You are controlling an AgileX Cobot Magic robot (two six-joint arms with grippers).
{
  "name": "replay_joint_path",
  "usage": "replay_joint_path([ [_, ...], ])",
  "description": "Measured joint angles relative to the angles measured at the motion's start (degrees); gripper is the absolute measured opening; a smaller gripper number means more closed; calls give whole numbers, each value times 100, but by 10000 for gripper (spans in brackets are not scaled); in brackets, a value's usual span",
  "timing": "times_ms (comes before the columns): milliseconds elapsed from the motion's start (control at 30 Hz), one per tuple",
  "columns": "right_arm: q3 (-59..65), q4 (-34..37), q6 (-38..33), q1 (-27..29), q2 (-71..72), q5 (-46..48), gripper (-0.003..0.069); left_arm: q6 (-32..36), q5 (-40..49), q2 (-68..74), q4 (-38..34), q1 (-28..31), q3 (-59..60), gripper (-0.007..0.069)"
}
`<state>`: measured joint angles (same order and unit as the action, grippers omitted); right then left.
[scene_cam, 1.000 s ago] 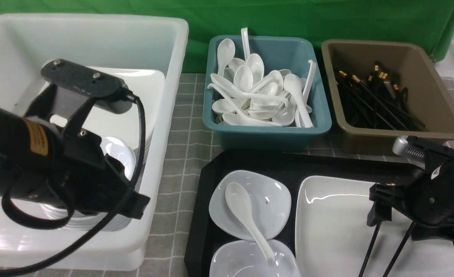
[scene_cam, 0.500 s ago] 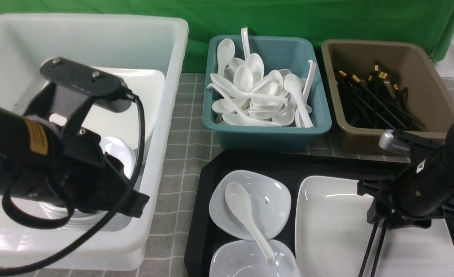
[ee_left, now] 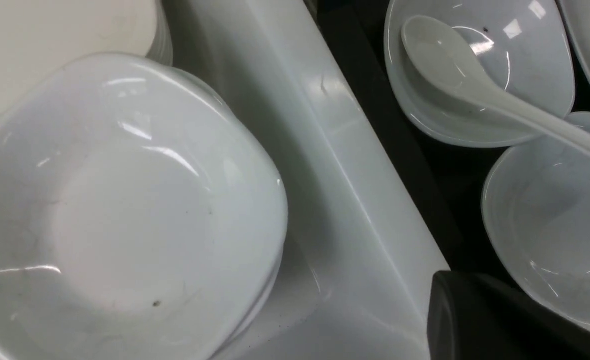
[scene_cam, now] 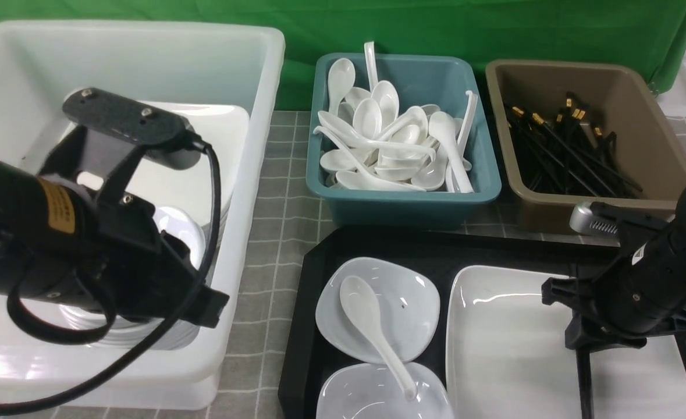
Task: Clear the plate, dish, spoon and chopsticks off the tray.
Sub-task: Use the right arm to grab a pair of chopsticks from the plate, then use the right arm to put the chopsticks into the small storage box on the right
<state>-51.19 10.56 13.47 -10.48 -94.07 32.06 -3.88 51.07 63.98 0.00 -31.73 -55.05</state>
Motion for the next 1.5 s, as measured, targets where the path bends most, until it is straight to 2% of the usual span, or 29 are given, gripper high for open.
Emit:
replay_joint_path([
  [133, 0, 0, -107, 0, 704, 135, 142, 5, -343, 0, -92, 0, 0, 1],
  [267, -186, 5, -192, 45, 1333, 184, 142, 466, -1168, 34, -504, 0, 0, 1],
  [300, -441, 12, -270, 134, 1467, 206, 142, 766, -1557, 114, -803, 0, -14, 1],
  [433, -1403, 17, -467, 520, 1326, 92, 142, 1493, -2188, 516, -1646, 0, -310, 1],
  [633, -2953, 4, -562, 954, 324, -429, 142, 2044, -2160, 1234, -2316, 0, -711, 1],
  [833, -4154, -2, -562, 1035, -896, -1166, 142, 2060, -1679, 1624, -2389, 0, -755, 1],
  [1067, -4451, -13, -562, 1038, -1917, -1999, 144, 2065, -1299, 1663, -2404, 0, -755, 1],
  [1133, -4451, -13, -562, 1038, -2098, -2044, 174, 2065, -1211, 1663, -2414, 0, -755, 1],
  [1200, -4451, -13, -562, 1038, -2197, -1976, 254, 2065, -1159, 1663, -2427, 0, -755, 1],
  [1233, -4451, -13, -562, 1038, -2197, -1961, 254, 2065, -1159, 1663, -2427, 0, -755, 1],
  [1267, -4451, -13, -586, 1038, -2202, -1769, 331, 2060, -1150, 1663, -2427, 0, -755, 1],
  [1367, -4455, -17, -890, 1038, -2043, -1136, 441, 2028, -1142, 1663, -2427, 0, -755, 1],
  [1433, -4455, -17, -1032, 1038, -1816, -589, 452, 1961, -1142, 1663, -2427, 0, -755, 1],
  [1500, -4455, -17, -1192, 1038, -1560, -66, 414, 1875, -1142, 1663, -2427, 0, -755, 1],
])
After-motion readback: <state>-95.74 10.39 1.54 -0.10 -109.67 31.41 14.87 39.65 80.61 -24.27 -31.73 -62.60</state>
